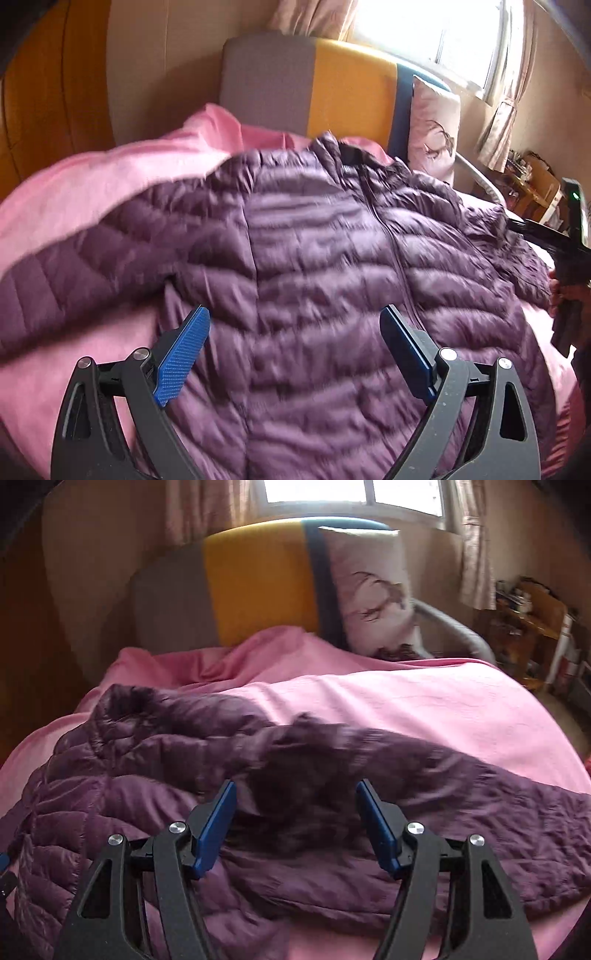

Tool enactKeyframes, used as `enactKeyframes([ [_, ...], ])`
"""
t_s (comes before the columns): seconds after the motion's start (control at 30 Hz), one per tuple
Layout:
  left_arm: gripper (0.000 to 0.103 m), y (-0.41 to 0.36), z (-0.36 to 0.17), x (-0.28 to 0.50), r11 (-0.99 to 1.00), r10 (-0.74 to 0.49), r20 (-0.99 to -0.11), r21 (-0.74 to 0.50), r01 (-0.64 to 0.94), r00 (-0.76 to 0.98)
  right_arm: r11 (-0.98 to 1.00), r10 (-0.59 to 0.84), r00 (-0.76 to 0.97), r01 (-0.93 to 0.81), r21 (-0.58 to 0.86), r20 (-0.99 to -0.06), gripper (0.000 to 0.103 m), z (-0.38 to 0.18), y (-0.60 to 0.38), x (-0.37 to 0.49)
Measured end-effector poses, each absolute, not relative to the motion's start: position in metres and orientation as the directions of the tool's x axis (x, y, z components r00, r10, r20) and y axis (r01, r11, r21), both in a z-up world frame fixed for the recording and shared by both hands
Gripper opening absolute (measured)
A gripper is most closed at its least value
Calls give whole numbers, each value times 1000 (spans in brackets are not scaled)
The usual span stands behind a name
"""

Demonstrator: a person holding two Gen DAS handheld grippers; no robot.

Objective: Fold large clothes

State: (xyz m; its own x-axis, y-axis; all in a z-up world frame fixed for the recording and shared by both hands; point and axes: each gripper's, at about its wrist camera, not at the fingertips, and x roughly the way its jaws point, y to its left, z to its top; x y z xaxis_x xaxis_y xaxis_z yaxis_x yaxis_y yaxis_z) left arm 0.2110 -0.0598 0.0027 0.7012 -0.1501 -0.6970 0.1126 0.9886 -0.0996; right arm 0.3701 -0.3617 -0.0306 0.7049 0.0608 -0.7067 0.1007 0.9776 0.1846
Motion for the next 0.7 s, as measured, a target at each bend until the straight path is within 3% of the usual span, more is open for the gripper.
enactKeyframes([
  [0.1, 92, -50, -15, 230, 998, -69, -726, -41, 57, 684, 970, -10, 655, 189, 150, -756, 66, -59, -374, 400],
  [0.17, 92, -36, -35, 234, 997, -64, -770, -77, 7, 634, 943, -77, 593, 304, 134, -801, 68, -82, -403, 414],
  [0.27, 92, -12, -56, 231, 980, -118, -780, -192, -55, 615, 943, -81, 621, 300, 141, -780, 69, -96, -420, 413],
  [0.4, 93, -12, -56, 230, 982, -100, -781, -179, -68, 616, 942, -117, 619, 318, 112, -777, 74, -88, -418, 409],
  [0.5, 95, -15, -57, 231, 984, -95, -786, -167, -62, 610, 922, -103, 647, 347, 171, -756, 83, -70, -425, 381],
  [0.7, 97, -15, -57, 230, 983, -108, -783, -177, -54, 612, 809, -48, 707, 442, 388, -705, 85, -41, -492, 271],
])
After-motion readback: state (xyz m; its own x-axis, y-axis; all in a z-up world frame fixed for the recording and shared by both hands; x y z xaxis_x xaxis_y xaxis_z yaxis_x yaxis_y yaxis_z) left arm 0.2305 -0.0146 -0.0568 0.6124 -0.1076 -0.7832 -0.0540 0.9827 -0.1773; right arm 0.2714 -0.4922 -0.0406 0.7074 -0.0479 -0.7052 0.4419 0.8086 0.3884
